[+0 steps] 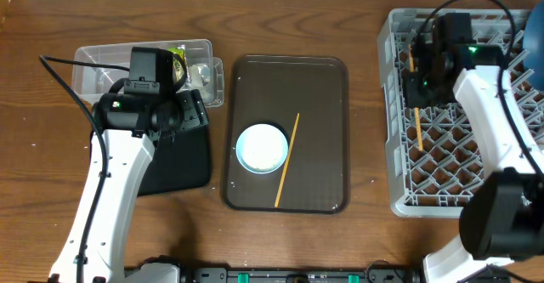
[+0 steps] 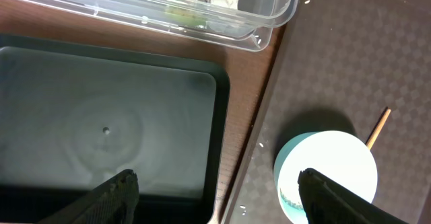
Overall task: Sort waste into correct bins and load items into the dishwasher rack
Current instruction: 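Carry the chopstick into the dish rack and drop it, then return the right gripper to the tray and grasp the second chopstick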
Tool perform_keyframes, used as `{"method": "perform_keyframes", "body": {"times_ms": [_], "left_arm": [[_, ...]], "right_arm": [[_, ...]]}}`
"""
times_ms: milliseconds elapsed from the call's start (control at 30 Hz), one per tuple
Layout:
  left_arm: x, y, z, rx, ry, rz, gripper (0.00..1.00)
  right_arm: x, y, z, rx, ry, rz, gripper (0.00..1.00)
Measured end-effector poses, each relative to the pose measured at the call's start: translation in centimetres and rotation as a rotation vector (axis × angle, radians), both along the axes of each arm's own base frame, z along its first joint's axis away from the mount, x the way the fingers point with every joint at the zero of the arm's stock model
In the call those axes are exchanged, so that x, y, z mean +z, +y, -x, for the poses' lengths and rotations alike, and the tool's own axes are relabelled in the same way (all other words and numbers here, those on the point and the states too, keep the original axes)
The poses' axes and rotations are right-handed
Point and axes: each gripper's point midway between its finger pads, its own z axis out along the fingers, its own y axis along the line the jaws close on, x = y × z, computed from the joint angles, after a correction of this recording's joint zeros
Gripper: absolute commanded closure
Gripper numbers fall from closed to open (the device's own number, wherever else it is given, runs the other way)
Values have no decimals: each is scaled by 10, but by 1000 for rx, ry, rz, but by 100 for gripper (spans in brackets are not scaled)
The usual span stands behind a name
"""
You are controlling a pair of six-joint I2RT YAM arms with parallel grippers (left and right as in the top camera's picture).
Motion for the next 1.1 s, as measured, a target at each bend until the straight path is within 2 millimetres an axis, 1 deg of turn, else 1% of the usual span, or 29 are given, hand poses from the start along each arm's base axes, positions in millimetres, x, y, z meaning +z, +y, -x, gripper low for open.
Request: {"method": "perform_keyframes", "body": {"times_ms": [33,133,233,267,367,433,500,533,567,600,633,700,733,800,867,933,1000,1100], "left_arm": [[0,0,0,0,0,0,21],[0,0,0,0,0,0,21],[0,0,0,0,0,0,21],[0,0,0,0,0,0,21],[0,0,0,0,0,0,21],[0,0,0,0,0,0,21],[0,0,0,0,0,0,21],[0,0,0,0,0,0,21],[0,0,0,0,0,0,21],[0,0,0,0,0,0,21],[0,0,0,0,0,0,21],[0,0,0,0,0,0,21],[0,0,0,0,0,0,21],[0,0,0,0,0,0,21],[0,0,0,0,0,0,21],[0,0,0,0,0,0,21],[0,0,0,0,0,0,21],[0,0,0,0,0,0,21]], "right_arm": [[-4,1,0,7,11,-2,85],[-13,4,2,18,42,-6,84],[-16,5,2,23,48,-6,80],[-15,5,2,24,47,-4,77],[-9,5,0,22,31,0,63],[5,7,-8,23,-11,-4,49],[28,13,-20,33,-94,-21,47],[45,21,-27,52,-154,-39,47],[57,28,-31,68,-195,-55,47],[74,40,-34,97,-247,-80,47],[85,51,-34,122,-276,-100,47],[98,76,-31,169,-308,-141,46],[99,91,-28,194,-307,-162,46],[94,115,-23,228,-284,-190,46],[80,143,-18,260,-237,-215,45],[62,165,-13,279,-184,-229,43],[38,187,-7,280,-115,-232,43],[6,210,0,270,-38,-230,44]]}}
